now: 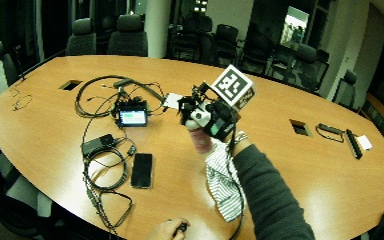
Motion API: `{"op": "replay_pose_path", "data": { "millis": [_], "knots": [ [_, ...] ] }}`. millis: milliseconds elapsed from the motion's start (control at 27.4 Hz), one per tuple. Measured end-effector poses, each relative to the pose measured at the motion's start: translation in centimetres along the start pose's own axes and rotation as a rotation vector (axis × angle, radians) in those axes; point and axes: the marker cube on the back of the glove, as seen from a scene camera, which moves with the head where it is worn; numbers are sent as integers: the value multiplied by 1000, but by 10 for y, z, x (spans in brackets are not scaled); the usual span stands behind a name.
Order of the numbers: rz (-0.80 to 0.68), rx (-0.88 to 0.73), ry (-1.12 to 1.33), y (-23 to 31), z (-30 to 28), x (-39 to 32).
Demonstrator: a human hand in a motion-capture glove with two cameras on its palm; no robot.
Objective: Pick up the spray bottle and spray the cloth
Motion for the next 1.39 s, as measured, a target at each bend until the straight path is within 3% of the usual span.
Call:
{"op": "replay_pose_path", "data": {
  "millis": [292,585,914,1133,1389],
  "knots": [
    [80,334,-119,2,39,47],
    [132,422,-83,17,62,81],
    [110,555,-117,21,37,76],
    [126,557,-105,27,28,81],
    [199,452,-109,38,49,97]
  ]
}}
